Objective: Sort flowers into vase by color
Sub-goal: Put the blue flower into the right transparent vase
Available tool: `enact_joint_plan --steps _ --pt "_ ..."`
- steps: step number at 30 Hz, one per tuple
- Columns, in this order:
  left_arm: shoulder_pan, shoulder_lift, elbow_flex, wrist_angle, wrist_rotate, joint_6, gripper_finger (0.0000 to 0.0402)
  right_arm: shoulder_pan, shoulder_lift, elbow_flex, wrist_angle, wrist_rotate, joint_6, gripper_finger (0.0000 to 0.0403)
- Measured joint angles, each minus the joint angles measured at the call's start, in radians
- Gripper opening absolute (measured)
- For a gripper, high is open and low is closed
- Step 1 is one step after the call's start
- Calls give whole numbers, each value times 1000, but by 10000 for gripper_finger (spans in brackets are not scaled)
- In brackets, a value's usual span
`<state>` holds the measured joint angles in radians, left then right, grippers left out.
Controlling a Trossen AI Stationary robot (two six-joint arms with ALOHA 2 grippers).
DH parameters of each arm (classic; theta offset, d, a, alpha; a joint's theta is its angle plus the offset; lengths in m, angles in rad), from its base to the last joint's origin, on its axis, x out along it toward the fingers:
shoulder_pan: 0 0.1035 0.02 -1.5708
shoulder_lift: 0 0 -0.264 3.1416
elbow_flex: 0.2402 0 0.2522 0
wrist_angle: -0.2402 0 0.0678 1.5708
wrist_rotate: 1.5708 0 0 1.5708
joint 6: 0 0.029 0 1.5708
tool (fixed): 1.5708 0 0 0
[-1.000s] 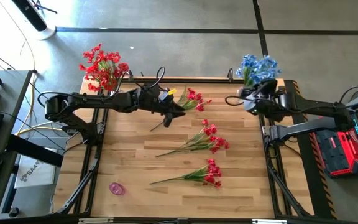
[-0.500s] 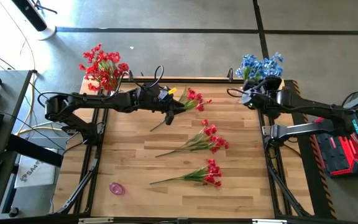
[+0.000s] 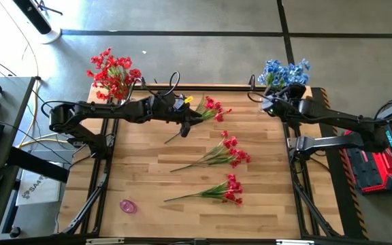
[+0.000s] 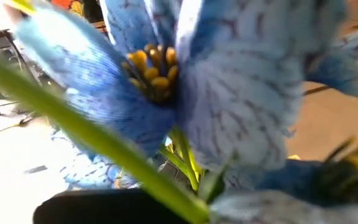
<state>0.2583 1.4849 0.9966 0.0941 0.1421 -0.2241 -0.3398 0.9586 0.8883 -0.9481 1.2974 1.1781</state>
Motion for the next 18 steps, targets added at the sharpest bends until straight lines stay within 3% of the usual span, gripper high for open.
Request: enact_joint_plan --steps 13,18 --pt "3 0 0 -65 -11 51 115 -22 1 0 209 -44 -233 0" --pt "10 0 0 -76 -14 52 115 -28 12 0 222 -55 -243 0"
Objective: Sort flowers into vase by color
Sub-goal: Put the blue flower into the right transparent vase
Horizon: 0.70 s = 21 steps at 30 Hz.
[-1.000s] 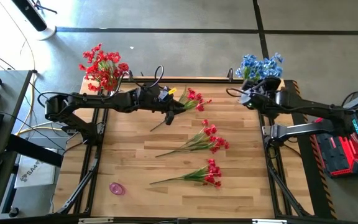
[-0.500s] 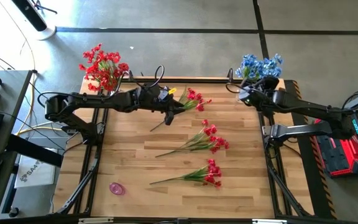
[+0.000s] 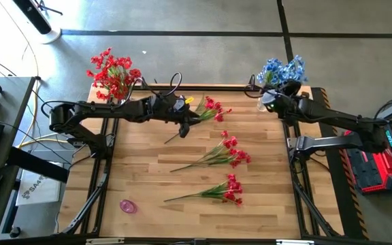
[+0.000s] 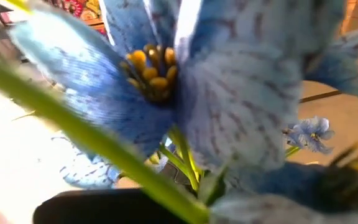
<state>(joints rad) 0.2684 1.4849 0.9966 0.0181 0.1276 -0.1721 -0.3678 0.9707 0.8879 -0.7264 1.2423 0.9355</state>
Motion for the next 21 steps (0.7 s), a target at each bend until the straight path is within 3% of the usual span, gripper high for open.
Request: enact_joint_plan --steps 3,11,21 --pt "4 0 0 0 -3 1 115 -36 28 0 -1 -2 -5 0" --pt "14 0 0 -17 -20 -14 115 -124 94 0 -1 -164 -37 8" --pt "13 0 0 -85 -56 -4 115 -128 144 0 -13 -227 -41 124"
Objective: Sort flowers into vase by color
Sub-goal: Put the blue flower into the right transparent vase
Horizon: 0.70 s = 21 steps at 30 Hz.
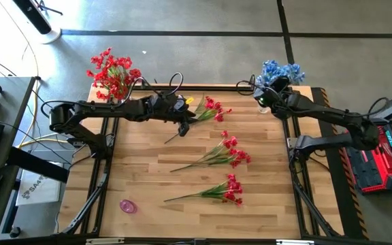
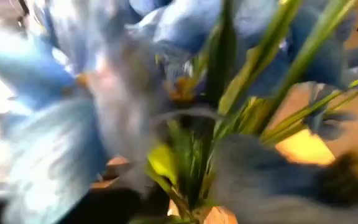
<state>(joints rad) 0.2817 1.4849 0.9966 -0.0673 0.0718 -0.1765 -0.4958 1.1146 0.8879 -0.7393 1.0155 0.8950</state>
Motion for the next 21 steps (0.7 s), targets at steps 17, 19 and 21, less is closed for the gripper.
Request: enact_joint_plan --steps 17,19,21 --pt "-12 13 0 -208 -124 115 116 -12 -92 79 -134 -133 78 203" --pt "-22 42 1 -215 -160 158 118 -13 -120 112 -132 -130 39 203" --pt "-24 79 -1 -222 -168 162 124 -13 -141 148 -132 -131 10 203"
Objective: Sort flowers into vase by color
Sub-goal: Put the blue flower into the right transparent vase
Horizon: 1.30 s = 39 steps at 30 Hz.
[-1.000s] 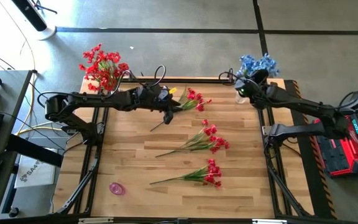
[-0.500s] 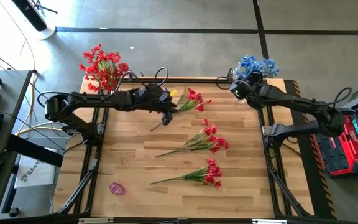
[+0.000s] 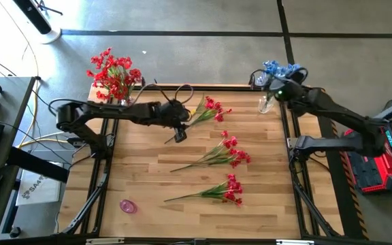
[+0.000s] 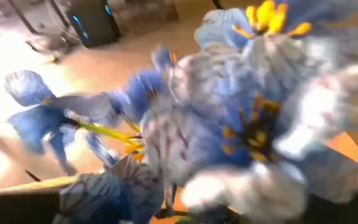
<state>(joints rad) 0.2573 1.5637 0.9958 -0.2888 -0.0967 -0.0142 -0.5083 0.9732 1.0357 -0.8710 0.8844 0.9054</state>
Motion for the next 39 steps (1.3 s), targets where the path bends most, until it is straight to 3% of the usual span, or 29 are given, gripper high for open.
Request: enact_joint_plan --steps 8,18,21,29,34,39 --pt "21 163 0 27 -95 -44 160 10 -32 128 11 -36 -93 203" --pt "53 304 4 54 -12 -91 166 96 -32 223 41 -44 -148 203" --pt "52 317 5 53 -13 -98 143 118 -32 228 56 -44 -166 203" --pt "48 314 4 64 10 -124 17 130 -32 228 -20 -16 -154 192" --pt "47 315 3 61 11 -165 7 130 -32 228 -55 71 -180 153" --pt "47 315 3 57 11 -176 2 130 -32 228 -59 84 -199 81"
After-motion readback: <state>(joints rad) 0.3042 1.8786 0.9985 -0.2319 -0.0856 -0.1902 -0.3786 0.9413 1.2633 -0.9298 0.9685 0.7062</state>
